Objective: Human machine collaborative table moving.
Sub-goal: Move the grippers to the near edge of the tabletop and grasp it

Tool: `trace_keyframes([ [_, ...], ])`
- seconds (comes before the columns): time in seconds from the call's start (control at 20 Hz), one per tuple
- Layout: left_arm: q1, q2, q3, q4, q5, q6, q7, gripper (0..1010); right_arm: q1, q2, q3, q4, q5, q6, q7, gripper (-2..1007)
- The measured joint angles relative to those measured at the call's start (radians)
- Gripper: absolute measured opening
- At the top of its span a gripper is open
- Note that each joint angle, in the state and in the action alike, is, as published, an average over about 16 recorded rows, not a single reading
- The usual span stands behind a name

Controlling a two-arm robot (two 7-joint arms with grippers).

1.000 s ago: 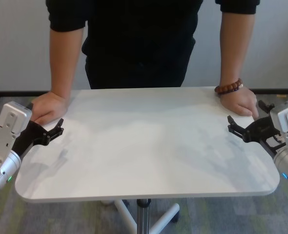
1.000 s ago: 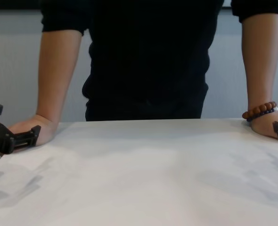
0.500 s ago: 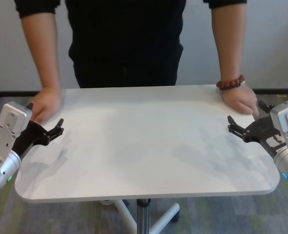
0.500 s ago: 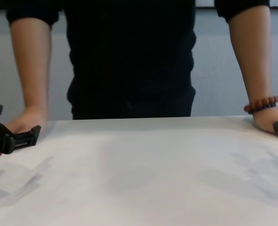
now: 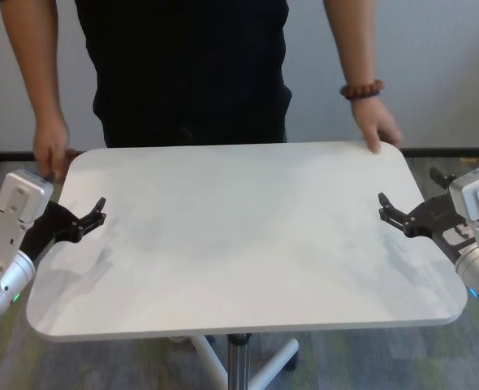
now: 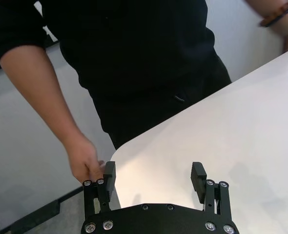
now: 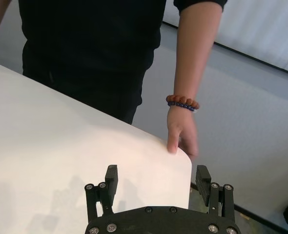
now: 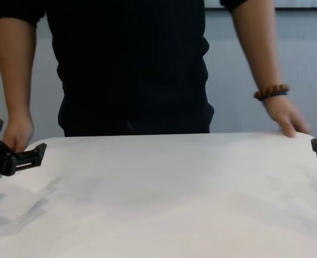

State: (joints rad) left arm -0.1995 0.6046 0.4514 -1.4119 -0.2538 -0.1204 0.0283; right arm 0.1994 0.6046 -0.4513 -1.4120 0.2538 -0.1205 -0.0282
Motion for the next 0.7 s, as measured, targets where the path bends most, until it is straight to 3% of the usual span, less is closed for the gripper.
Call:
trace_keyframes([
  [0.7,0.000,0.000,0.000,0.000,0.000,0.000,0.000,1001,0.000,0.000,0.000,0.000,0.000,0.000,0.000,1001],
])
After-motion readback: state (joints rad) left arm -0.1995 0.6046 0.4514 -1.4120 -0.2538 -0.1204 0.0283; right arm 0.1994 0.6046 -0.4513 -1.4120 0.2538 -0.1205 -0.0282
